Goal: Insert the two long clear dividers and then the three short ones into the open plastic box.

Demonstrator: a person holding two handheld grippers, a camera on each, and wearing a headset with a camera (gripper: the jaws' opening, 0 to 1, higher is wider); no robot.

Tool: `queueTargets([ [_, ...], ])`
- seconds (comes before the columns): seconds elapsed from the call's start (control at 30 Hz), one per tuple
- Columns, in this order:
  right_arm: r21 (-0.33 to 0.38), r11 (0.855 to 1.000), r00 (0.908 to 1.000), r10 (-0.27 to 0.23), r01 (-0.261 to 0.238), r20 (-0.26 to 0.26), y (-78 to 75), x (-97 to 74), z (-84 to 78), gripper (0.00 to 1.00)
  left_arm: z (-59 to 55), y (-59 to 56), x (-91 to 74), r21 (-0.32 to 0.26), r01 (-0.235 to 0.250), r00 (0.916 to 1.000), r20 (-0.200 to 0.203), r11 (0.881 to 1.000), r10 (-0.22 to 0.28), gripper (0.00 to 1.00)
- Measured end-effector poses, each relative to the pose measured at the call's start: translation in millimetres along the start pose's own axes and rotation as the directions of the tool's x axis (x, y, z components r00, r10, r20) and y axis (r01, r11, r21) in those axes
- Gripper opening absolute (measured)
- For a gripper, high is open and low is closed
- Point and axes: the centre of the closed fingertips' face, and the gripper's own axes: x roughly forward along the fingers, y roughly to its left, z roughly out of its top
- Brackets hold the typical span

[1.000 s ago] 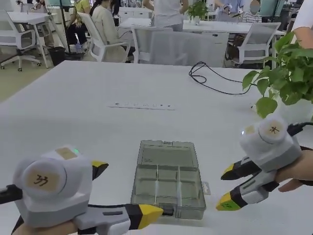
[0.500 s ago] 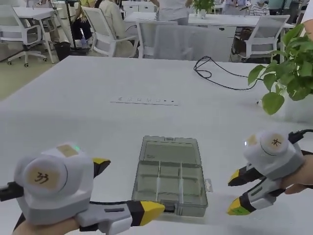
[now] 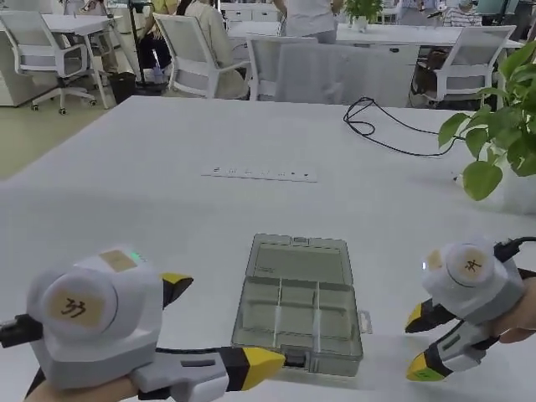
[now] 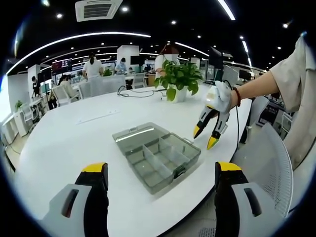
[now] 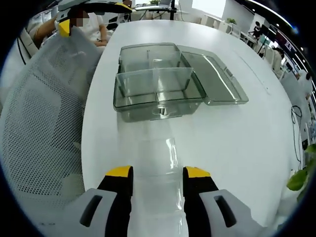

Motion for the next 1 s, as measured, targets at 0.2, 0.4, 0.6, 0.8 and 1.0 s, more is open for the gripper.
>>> queueTargets([
  [0.2, -0.012, 1.0, 0.9999, 0.015, -0.015, 0.0, -0.2, 2.8, -1.6, 0.41, -1.4, 2.2, -0.7, 0.0, -0.011, 0.9999, -0.006, 1.0, 0.011, 0.91],
  [0.4, -0.021, 0.999, 0.9997, 0.024, -0.024, 0.002, 1.2, 6.0, -1.3, 0.38, -3.6, 3.8, -0.7, 0.0, -0.015, 0.9998, -0.012, 1.0, 0.015, 0.9],
  [0.6, -0.018, 0.999, 0.9995, 0.032, -0.032, 0.005, 2.0, 5.8, -1.8, 0.34, -4.9, 4.2, -0.8, -0.001, -0.018, 0.9997, -0.015, 1.0, 0.018, 0.9],
  [0.8, -0.01, 1.0, 0.9997, 0.025, -0.025, 0.005, 2.2, 5.4, -1.4, 0.33, -5.3, 3.1, -1.1, -0.004, -0.007, 0.9999, -0.013, 1.0, 0.007, 0.85],
  [1.0, 0.023, 1.0, 0.9999, -0.007, 0.006, 0.011, 0.9, 4.5, -2.7, 0.32, -7.7, 5.1, -1.5, -0.003, -0.015, 0.9996, -0.022, 1.0, 0.015, 0.87],
])
